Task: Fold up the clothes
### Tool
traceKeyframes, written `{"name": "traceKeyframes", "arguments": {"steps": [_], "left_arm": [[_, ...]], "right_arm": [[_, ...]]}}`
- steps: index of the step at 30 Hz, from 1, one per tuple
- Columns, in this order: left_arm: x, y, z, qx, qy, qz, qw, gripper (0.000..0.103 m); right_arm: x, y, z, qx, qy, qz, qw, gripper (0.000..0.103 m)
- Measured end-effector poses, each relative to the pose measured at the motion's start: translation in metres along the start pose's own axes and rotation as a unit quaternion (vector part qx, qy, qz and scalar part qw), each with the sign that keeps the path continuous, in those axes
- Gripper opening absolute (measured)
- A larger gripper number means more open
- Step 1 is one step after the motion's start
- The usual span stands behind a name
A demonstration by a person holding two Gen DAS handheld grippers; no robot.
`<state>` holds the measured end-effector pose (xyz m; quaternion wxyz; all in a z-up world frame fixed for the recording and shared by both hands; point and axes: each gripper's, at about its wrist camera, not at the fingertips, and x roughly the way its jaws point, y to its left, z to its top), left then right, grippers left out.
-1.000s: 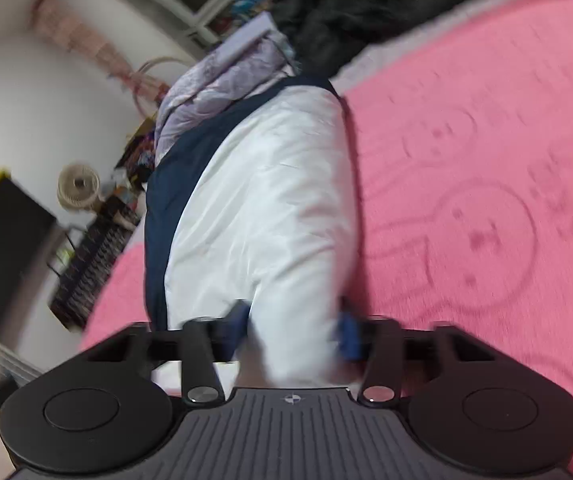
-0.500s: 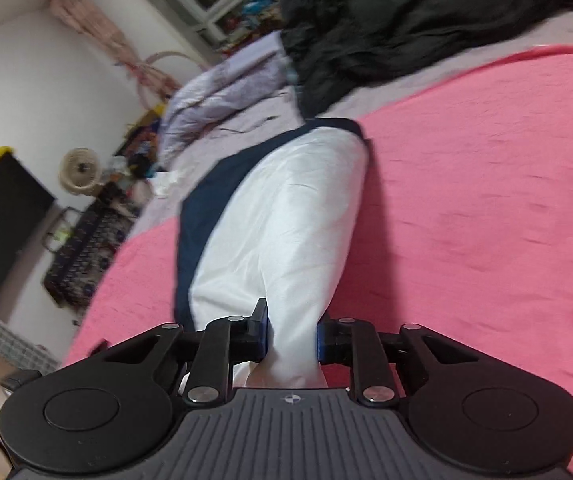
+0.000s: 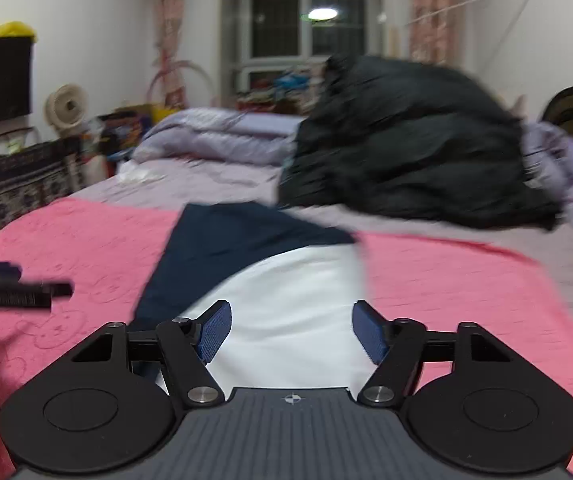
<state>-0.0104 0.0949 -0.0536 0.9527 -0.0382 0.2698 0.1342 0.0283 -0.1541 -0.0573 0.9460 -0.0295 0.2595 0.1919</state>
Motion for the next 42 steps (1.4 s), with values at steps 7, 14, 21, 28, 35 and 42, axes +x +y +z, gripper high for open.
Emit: {"name": "traceKeyframes", "arguments": {"steps": [7,14,21,28,35,42], "left_arm": [[-0.001,-0.033,0.033,0.039,-0.043,-0.079,0.9952,0.099],[0.076,-0.105,0.022,0.13,-0.005,-0.056,0.9899,0.1],[0.099,-0.07,0.012,0.065,0.014,-0.032,0.9972,0.102],[0.084,-0.05,-0.001,0.088,0.025,-0.002,0.9958,0.101],[0.074,-0.013,-0.006,0.008,0.055,0.006,0.9984,0.099],[0.05,0.014,-0.009,-0.031,0.039,0.011,0.9987,0.099]], "right_arm": [[0.05,0.084,-0.03,-0.027,0.05,0.083,0.995,0.032],[0.031,0.037,-0.02,0.015,0.08,0.19,0.978,0.033],[0.032,-0.044,0.042,0.069,0.017,0.13,0.989,0.045],[0.167,-0.014,0.095,-0.008,0.089,0.115,0.989,0.038],[0.211,0.005,0.082,0.036,0.105,0.076,0.991,0.04],[0.118,-0.012,0.067,0.019,0.004,0.069,0.997,0.061]]}}
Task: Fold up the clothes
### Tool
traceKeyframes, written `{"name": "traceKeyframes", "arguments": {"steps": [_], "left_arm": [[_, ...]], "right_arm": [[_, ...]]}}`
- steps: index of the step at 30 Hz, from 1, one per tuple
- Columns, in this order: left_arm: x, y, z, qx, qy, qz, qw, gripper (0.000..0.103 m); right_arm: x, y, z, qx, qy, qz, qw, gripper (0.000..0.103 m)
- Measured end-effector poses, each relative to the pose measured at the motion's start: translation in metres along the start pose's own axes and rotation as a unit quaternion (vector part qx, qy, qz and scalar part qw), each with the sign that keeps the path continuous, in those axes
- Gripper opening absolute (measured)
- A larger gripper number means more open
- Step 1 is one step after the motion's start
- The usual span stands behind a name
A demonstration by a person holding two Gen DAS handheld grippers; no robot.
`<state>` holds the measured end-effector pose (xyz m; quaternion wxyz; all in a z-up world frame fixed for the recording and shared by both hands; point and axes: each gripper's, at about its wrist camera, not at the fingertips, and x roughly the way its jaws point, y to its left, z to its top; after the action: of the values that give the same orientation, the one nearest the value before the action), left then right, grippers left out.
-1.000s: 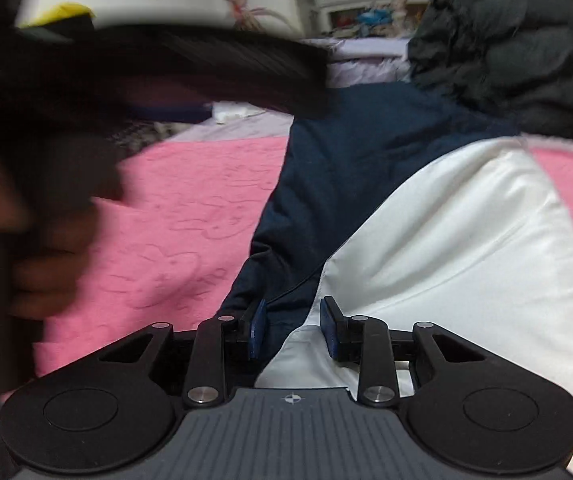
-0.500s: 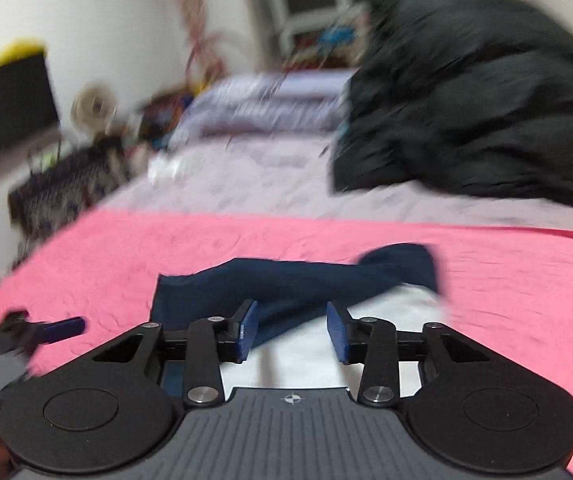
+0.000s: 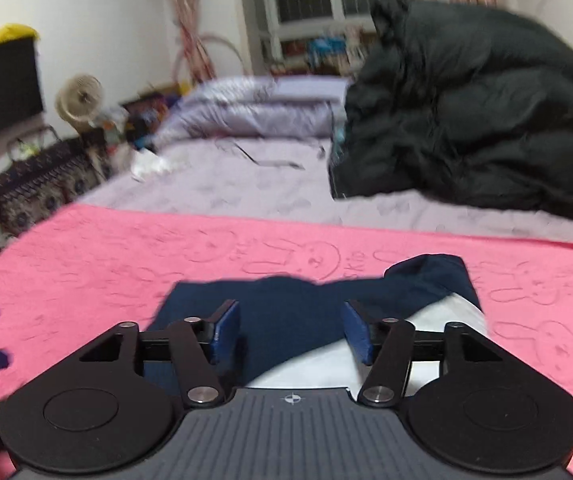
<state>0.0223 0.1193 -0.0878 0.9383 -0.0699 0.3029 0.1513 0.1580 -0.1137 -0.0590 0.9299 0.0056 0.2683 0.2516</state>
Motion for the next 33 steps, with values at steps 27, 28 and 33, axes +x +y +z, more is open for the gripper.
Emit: {"name": "traceKeyframes", "arguments": {"steps": [27,28,33], "left_arm": [[-0.112,-0.092,-0.042,0.097,0.011,-0.042,0.9943,0.101],[-0.119,-0.094,-0.042,0.097,0.014,-0.05,0.994,0.101],[-0.155,-0.106,-0.05,0.102,0.019,-0.06,0.9928,0.103]], "right_arm": [[-0.167,0.06,-0.103,-0.135,0.114,-0.09,0.98,0.102],[-0.176,0.061,-0.104,-0.13,0.106,-0.098,0.981,0.103],[-0.206,0.056,-0.111,-0.097,0.074,-0.128,0.984,0.103]]}}
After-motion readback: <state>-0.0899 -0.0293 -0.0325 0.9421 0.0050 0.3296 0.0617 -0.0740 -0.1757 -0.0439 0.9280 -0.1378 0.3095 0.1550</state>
